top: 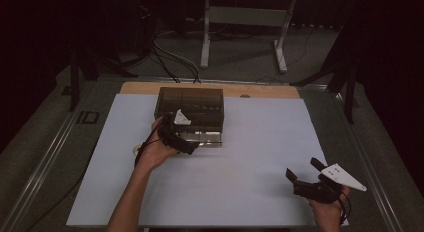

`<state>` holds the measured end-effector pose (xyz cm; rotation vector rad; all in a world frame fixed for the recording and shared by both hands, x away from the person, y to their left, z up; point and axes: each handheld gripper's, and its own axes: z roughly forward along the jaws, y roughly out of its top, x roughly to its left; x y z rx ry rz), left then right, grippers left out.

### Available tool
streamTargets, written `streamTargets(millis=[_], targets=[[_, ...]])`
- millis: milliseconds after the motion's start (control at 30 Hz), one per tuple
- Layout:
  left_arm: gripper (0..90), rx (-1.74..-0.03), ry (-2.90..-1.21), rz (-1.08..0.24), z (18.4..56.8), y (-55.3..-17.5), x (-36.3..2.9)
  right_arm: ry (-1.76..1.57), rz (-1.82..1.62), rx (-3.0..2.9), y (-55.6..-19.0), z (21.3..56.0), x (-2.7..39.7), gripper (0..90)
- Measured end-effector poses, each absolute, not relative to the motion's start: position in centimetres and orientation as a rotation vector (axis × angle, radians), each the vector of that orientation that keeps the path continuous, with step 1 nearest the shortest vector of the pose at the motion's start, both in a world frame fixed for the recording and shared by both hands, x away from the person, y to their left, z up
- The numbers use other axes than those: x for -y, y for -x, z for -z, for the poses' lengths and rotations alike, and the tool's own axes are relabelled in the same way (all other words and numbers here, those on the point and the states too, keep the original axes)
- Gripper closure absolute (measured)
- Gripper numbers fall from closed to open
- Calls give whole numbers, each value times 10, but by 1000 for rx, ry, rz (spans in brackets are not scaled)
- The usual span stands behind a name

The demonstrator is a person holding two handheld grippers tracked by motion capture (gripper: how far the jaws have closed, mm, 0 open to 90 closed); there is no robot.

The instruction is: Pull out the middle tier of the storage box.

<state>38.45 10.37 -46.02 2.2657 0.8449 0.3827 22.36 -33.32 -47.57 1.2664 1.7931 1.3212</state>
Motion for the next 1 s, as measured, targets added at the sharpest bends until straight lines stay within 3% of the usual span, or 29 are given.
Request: streamTargets(millis=[1000], targets=[[7,-949,-2188,-409,443,-378,-114,-1265,-1324,-1793,-223,476,333,0]])
